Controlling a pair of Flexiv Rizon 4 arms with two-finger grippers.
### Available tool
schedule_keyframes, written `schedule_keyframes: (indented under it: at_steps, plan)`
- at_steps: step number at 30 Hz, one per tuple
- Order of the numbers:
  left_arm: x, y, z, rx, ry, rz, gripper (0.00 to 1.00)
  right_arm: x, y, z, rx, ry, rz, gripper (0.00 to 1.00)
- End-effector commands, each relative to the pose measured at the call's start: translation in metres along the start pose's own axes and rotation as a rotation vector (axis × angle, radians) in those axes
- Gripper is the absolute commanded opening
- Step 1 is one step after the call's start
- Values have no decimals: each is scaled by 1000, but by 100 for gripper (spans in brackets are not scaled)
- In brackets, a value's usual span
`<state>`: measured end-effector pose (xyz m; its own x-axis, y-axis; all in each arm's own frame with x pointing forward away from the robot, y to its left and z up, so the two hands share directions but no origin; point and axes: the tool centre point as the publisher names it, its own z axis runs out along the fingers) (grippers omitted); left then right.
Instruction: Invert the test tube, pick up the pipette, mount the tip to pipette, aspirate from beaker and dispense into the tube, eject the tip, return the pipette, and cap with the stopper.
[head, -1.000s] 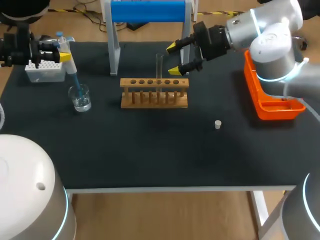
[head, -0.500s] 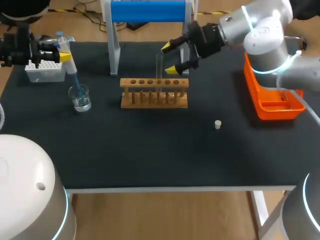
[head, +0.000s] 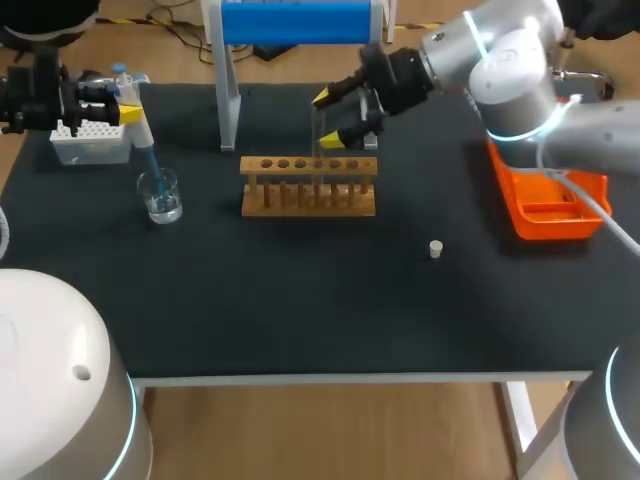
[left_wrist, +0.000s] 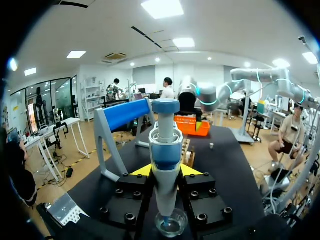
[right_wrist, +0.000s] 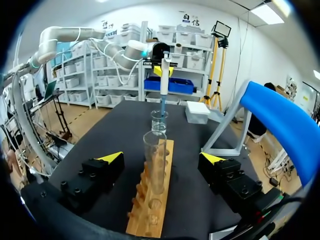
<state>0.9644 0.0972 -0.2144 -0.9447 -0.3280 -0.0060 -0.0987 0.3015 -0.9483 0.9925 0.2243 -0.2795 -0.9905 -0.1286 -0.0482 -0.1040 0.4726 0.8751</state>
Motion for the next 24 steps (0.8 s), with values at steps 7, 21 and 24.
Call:
schedule_keyframes:
  at_steps: [7, 21, 24]
  plan:
    - [0, -1, 0, -1, -1, 0, 0, 2, 3, 9, 10, -1, 2, 100]
    - [0, -1, 0, -1, -1, 0, 0, -4, -4, 21, 81, 19, 10, 100]
    - [0, -1, 0, -1, -1, 0, 0, -5, -4, 21, 87, 22, 6, 100]
